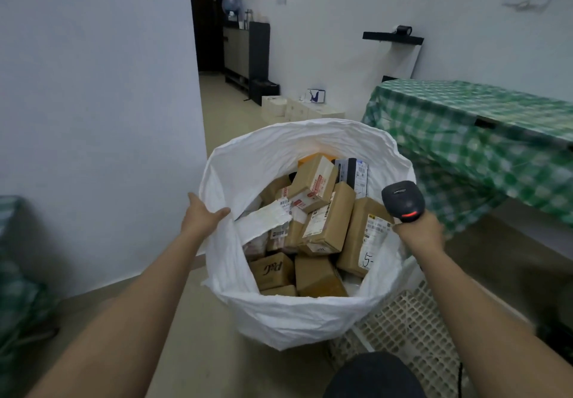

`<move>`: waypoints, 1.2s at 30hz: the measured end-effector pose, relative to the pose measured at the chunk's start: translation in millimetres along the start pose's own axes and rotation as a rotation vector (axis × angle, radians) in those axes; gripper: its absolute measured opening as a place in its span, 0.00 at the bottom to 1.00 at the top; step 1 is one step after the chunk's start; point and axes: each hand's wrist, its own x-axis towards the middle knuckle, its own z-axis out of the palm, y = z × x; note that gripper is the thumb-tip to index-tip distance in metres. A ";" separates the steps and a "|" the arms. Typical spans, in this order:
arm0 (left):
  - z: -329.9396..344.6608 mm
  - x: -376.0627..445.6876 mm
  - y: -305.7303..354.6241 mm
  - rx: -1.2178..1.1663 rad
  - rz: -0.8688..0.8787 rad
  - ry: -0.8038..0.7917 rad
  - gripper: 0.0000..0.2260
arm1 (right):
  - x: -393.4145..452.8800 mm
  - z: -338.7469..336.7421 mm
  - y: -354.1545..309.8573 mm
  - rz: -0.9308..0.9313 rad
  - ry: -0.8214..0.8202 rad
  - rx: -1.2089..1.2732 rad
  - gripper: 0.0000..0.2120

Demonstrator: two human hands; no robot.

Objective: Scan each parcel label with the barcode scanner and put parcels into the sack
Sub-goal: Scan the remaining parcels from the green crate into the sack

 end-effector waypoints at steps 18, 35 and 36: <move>42.1 76.2 164.5 -0.399 0.342 0.067 0.15 | 98.9 52.4 -123.8 -0.297 0.133 0.200 0.06; 9.4 104.5 180.3 -0.048 0.264 -0.129 0.22 | 114.3 10.8 -126.6 -0.205 0.183 0.072 0.04; 4.2 90.8 181.7 -0.056 0.247 -0.161 0.22 | 109.5 7.7 -126.3 -0.195 0.174 0.069 0.04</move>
